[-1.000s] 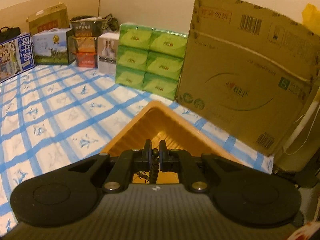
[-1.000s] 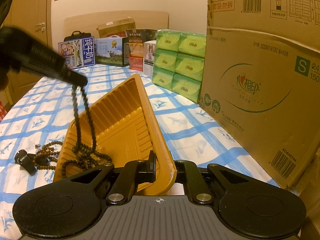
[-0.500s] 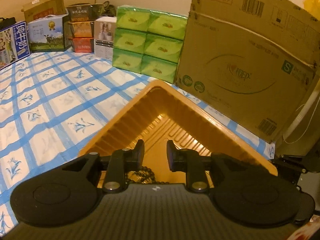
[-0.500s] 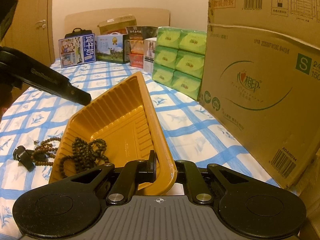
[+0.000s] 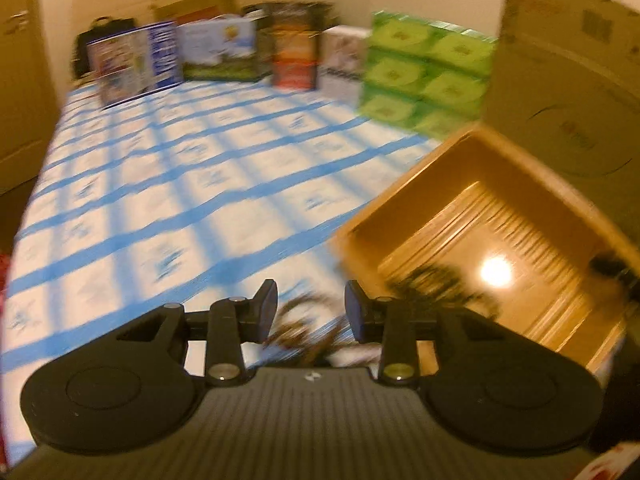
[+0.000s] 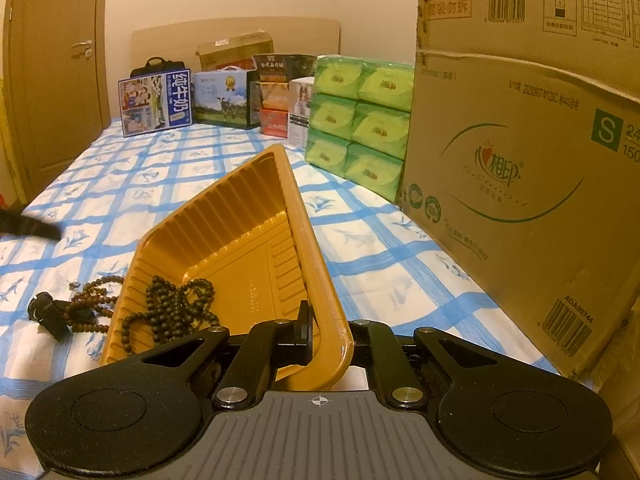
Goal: Organize jewelry
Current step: 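Grasp another dark bead strand with the left gripper and place it in the tray, then carry the brown bead strand into the orange tray with the left gripper while the right holds the tray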
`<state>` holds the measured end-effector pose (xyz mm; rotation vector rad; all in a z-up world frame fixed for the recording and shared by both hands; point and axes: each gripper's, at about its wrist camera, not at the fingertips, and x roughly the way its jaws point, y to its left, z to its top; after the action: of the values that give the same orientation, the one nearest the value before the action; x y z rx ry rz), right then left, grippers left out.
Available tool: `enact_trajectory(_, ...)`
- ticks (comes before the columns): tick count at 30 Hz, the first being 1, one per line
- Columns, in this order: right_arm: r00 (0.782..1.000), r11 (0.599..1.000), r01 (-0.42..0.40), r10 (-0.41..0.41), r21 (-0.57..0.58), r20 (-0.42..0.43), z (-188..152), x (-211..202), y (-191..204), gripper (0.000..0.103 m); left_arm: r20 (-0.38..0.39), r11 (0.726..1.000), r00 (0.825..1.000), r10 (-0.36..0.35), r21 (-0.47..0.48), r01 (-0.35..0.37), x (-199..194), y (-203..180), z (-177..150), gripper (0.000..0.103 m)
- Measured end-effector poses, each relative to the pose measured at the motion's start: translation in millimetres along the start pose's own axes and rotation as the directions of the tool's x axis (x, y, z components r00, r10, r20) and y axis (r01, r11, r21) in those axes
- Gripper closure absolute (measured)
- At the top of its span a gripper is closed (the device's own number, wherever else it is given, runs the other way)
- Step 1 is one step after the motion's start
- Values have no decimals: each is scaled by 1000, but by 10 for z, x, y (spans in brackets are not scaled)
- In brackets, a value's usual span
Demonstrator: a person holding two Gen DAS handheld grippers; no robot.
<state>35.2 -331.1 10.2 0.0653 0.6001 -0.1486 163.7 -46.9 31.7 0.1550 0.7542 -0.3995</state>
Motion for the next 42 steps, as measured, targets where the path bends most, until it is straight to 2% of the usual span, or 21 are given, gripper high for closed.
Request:
enact_trajectory(6, 1000, 1000, 1, -1, -7, 0, 6, -14, 3, 96, -39, 991, 990, 133, -7, -134, -24, 366, -515, 69)
enact_trajectory(9, 1000, 1000, 3, -3, -7, 0, 8, -13, 15, 96, -43, 993, 992, 122, 0, -122, -1, 396, -681, 68)
enact_trajectory(14, 1000, 1000, 5, -5, -12, -4, 19, -9, 24, 96, -50, 985, 992, 112, 135, -105, 140, 231, -806, 67)
enact_trajectory(17, 1000, 1000, 6, -6, -11, -4, 16, -11, 27, 96, -52, 982, 992, 111, 157, -102, 214, 178, -861, 67)
enact_trajectory(21, 1000, 1000, 7, -8, -13, -5, 17, 1, 30, 96, -49, 978, 989, 138, 167, -128, 299, 166, -859, 69)
enact_trajectory(26, 1000, 1000, 7, -8, -14, -4, 16, 8, 25, 96, -42, 980, 987, 155, 134, -148, 322, 185, -821, 93)
enact_trajectory(35, 1000, 1000, 7, -7, -15, -4, 17, 9, 25, 96, -36, 982, 986, 164, 105, -159, 149, 216, -705, 95)
enact_trajectory(42, 1000, 1000, 7, -7, -18, -2, 16, 18, 25, 96, 2, 980, 990, 143, 137, -142, 0, 123, -527, 95)
